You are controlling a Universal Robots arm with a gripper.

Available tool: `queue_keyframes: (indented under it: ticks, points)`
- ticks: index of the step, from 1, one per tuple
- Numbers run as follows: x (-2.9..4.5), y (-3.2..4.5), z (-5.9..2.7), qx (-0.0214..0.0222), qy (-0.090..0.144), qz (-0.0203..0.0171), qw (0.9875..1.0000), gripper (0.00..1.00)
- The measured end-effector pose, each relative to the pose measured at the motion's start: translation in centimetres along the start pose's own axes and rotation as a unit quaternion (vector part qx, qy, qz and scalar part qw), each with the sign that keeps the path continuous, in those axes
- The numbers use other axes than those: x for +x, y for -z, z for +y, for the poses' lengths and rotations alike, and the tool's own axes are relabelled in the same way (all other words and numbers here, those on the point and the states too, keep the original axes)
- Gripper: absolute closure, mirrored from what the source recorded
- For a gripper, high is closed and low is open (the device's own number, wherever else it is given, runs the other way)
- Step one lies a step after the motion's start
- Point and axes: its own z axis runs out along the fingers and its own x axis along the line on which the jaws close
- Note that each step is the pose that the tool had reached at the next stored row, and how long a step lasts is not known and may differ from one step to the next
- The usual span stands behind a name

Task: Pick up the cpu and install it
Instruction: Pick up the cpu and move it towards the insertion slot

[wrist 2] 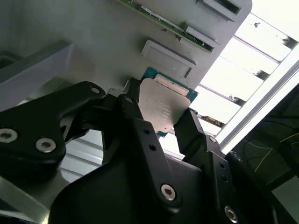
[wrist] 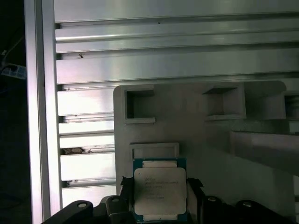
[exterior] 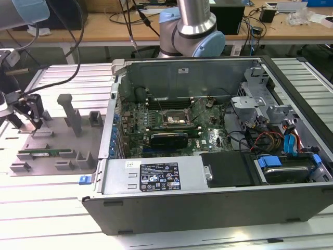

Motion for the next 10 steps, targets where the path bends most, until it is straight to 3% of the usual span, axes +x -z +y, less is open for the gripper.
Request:
queue_keyframes:
  ticks: [4, 7, 10]
  points:
    - [-0.03, 1.00, 0.05, 0.0000, 0.000, 0.0000, 1.0000, 0.46]
    - [-0.10, 3.91, 0.21, 0.0000, 0.000, 0.0000, 1.0000, 0.46]
    - [-0.12, 4.51, 0.24, 0.0000, 0.000, 0.0000, 1.0000, 0.46]
